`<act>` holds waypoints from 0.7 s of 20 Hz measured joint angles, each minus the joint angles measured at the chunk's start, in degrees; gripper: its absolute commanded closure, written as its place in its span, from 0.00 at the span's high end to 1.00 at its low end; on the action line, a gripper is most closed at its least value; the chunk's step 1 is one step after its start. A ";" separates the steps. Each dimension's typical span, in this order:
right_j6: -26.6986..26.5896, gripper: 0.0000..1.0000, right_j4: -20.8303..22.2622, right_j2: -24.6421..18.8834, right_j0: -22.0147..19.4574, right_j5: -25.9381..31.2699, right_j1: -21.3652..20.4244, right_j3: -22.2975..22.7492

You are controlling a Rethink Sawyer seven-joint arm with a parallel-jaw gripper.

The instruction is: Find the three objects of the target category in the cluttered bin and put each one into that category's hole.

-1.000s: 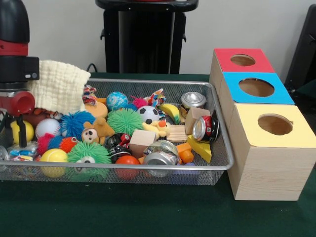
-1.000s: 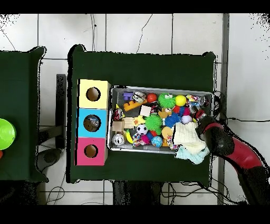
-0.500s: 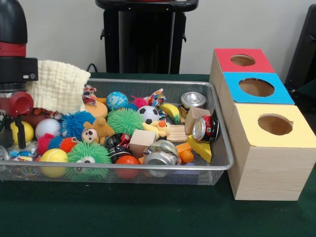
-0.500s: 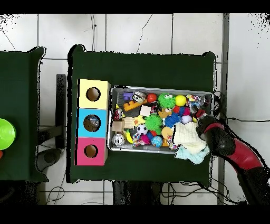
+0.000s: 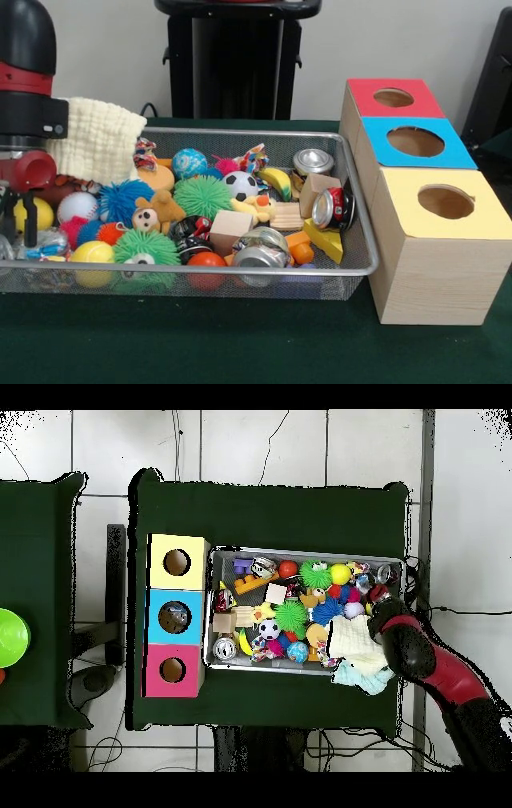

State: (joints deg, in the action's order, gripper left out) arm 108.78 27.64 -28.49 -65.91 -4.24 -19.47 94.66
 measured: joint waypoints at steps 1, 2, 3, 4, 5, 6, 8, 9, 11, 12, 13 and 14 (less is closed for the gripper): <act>-0.01 1.00 0.43 -0.60 -0.67 -1.71 -0.08 0.87; -0.01 1.00 0.50 -0.73 -0.86 -1.95 -0.15 1.11; -0.01 1.00 0.58 -0.85 -1.04 -2.19 -0.22 1.35; -0.01 1.00 0.89 -1.33 -2.00 -2.98 -0.71 2.75; -0.01 1.00 0.96 -1.38 -2.15 -3.12 -0.76 2.95; -0.01 1.00 1.08 -1.41 -2.35 -3.32 -0.81 3.22; -0.01 1.00 1.63 -1.40 -2.75 -4.02 -0.56 3.45; -0.01 1.00 1.93 -1.43 -2.83 -4.32 -0.32 3.43; -0.01 1.00 2.71 -1.48 -2.95 -5.22 0.47 3.41; -0.01 1.00 3.21 -1.49 -2.97 -6.07 1.27 3.40; -0.01 1.00 3.30 -1.50 -2.99 -6.20 1.46 3.42; -0.01 1.00 3.33 -1.56 -3.02 -6.26 1.70 3.40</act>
State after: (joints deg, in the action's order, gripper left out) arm 108.77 30.97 -30.06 -68.93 -10.50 -17.77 98.06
